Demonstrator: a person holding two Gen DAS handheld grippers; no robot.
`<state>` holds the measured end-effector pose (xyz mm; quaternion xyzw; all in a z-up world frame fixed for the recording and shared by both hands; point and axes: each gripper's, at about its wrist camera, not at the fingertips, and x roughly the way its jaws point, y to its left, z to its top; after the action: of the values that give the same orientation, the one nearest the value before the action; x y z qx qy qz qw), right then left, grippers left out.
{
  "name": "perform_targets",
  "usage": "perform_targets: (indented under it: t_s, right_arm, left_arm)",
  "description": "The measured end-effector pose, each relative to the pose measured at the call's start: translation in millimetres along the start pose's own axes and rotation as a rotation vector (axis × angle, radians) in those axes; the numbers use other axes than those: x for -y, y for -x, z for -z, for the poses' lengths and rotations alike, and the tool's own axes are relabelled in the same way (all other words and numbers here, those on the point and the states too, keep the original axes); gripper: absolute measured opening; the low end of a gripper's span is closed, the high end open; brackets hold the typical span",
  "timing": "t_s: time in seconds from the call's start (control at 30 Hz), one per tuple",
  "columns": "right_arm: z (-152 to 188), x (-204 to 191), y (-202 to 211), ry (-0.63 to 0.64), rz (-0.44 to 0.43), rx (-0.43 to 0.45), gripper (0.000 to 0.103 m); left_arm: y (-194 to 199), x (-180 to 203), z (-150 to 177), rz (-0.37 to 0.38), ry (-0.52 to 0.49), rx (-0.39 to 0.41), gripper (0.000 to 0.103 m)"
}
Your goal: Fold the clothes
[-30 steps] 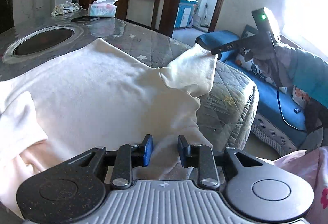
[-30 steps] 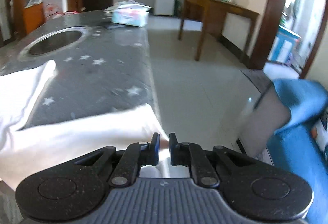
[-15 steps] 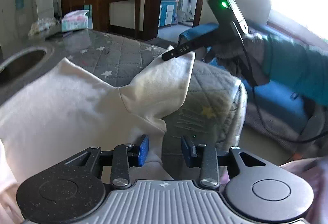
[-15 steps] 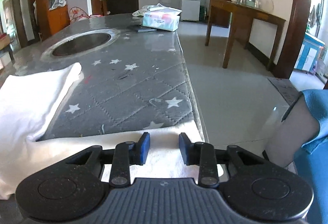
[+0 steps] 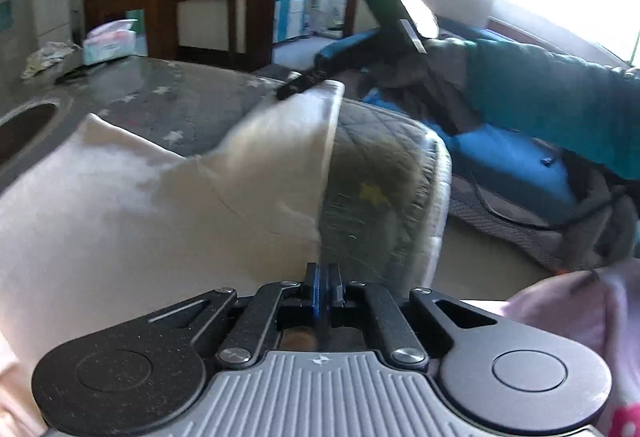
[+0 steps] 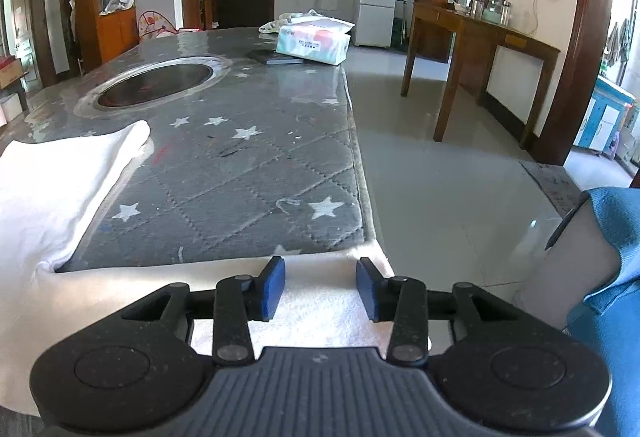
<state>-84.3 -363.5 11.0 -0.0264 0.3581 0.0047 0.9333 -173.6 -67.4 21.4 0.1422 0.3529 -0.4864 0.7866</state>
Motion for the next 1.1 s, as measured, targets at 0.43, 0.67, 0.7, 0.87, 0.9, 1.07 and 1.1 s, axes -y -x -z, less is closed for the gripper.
perform_targets:
  t_s: [0.43, 0.67, 0.7, 0.87, 0.9, 1.07, 1.1]
  right_arm:
    - [-11.3, -56.5, 31.5, 0.085, -0.179, 0.031, 0.046]
    - [-7.5, -105.7, 36.9, 0.182, -0.305, 0.027, 0.049]
    - [-5.5, -111.5, 36.2, 0.197, -0.315, 0.022, 0.051]
    - [4.9, -129.9, 24.6, 0.255, -0.325, -0.018, 0.053]
    - [6.4, -131.1, 23.7, 0.256, -0.325, -0.015, 0.053]
    - [6.9, -130.0, 21.5, 0.245, -0.328, -0.015, 0.054]
    - [7.1, -129.6, 21.2, 0.245, -0.328, -0.016, 0.054]
  left_arm:
    - [81.0, -47.3, 5.2, -0.407, 0.14, 0.164, 0.05]
    - [61.3, -95.0, 16.5, -0.584, 0.174, 0.041, 0.05]
    - [58.1, -97.7, 19.8, -0.613, 0.169, 0.027, 0.05]
    - [65.4, -116.7, 43.4, -0.669, 0.258, 0.027, 0.027]
    - [70.5, -119.2, 48.6, -0.673, 0.281, 0.042, 0.013]
    - [123.5, -127.0, 71.2, -0.713, 0.496, 0.23, 0.007]
    - [135.4, -129.0, 76.9, -0.741, 0.539, 0.269, 0.007]
